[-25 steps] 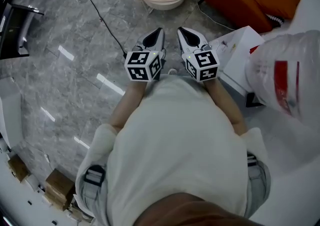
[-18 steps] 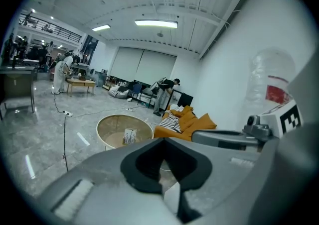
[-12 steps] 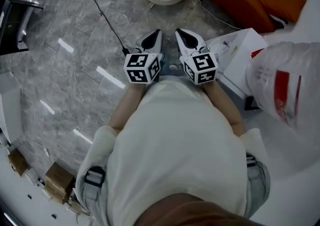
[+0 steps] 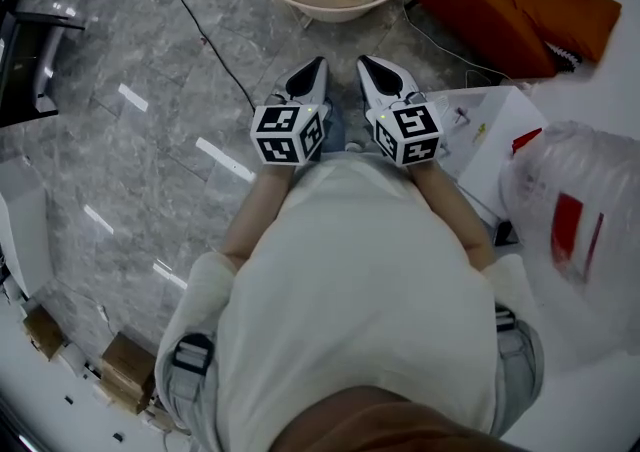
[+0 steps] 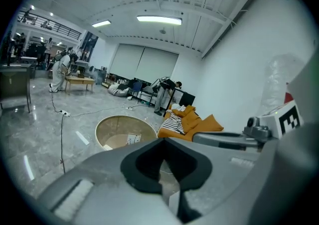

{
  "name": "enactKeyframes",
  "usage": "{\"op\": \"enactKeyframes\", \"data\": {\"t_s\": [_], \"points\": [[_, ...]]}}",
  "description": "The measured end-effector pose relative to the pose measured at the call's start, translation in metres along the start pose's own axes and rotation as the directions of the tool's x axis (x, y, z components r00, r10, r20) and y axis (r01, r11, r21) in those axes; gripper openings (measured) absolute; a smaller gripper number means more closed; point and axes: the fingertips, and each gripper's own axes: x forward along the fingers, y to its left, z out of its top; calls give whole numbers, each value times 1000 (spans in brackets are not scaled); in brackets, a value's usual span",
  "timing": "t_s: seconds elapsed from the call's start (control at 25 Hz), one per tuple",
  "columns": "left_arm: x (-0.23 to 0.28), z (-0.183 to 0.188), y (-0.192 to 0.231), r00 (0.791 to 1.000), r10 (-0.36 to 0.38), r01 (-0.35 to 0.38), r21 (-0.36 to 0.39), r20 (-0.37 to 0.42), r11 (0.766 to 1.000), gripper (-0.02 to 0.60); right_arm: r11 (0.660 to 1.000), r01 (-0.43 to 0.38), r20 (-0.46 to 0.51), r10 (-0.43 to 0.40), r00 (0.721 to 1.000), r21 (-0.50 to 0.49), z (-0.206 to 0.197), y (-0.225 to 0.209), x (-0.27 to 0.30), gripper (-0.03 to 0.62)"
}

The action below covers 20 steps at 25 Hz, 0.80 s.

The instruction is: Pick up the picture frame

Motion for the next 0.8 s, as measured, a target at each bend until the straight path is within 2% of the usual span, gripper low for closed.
{"op": "enactKeyframes", "data": {"t_s": [0.36,0.8], "points": [[47,45,56,999,-27,27,-7,-23,1000,0,1000,18,-15,-18,1000,-10,35,-20,71,-2],[105,95,100,994,-99,100,16,-54,995,0,998,68,-15,-68,998,-15,76,-49,141,-2]]}}
